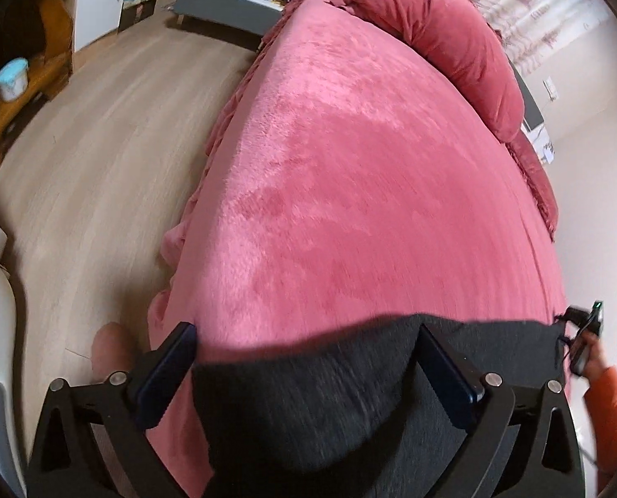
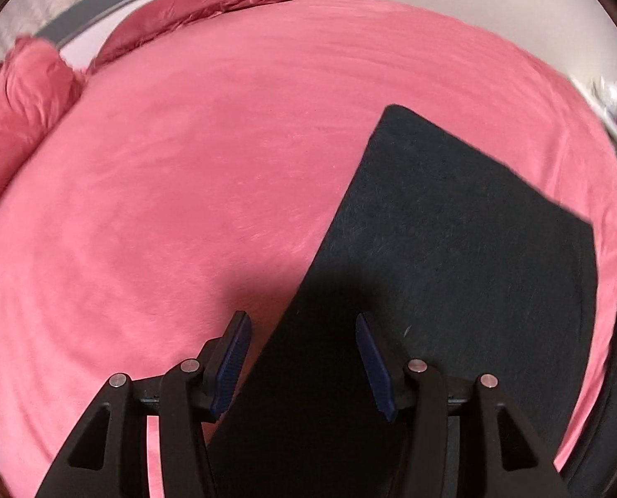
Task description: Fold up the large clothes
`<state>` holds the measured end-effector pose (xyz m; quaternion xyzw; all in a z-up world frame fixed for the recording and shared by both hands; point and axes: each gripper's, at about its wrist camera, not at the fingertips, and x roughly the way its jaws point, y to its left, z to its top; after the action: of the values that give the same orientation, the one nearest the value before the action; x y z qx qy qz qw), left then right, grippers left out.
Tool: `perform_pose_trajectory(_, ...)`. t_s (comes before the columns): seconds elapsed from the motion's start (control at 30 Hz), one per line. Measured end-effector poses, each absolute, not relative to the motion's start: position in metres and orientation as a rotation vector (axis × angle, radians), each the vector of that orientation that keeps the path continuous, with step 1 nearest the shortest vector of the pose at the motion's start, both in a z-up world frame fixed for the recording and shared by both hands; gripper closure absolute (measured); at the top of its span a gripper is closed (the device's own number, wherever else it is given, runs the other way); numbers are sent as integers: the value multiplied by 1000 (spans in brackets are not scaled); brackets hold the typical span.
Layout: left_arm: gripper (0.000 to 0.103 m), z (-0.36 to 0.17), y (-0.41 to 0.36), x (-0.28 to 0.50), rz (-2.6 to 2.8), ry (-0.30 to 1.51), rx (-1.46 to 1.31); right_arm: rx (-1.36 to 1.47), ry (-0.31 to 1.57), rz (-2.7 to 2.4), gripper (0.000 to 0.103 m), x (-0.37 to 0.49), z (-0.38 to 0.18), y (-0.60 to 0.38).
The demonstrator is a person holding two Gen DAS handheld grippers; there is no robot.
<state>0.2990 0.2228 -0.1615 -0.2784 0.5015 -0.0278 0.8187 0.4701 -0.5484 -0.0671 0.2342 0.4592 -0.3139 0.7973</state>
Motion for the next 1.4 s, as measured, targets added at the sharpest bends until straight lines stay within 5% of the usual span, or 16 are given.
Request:
perform_pose_trajectory(0.03, 4, -164, 224, 301, -62, 1074, -599, 468, 982, -675, 52, 472, -68, -546)
perform_pose_trajectory(0.1, 10, -164, 219, 301, -47, 1077, -551, 425, 973, -692, 82, 467, -68, -541)
perform_pose_trajectory(0.2, 18, -157, 213, 293, -24, 1051, -472, 515, 938, -644, 94, 447, -64, -551)
perform_pose_trajectory(0.43, 48, -139, 215, 278, -2, 999, -444, 779, 789, -521, 94, 384, -36, -582)
perform_pose_trajectory(1.07, 56, -36, 195, 153, -189, 659, -412, 1008, 526, -293, 94, 220, 25, -614)
perform_pose_trajectory(1.4, 60, -61, 197, 62, -259, 669, -454, 1165, 478, -258, 94, 87, -47, -640)
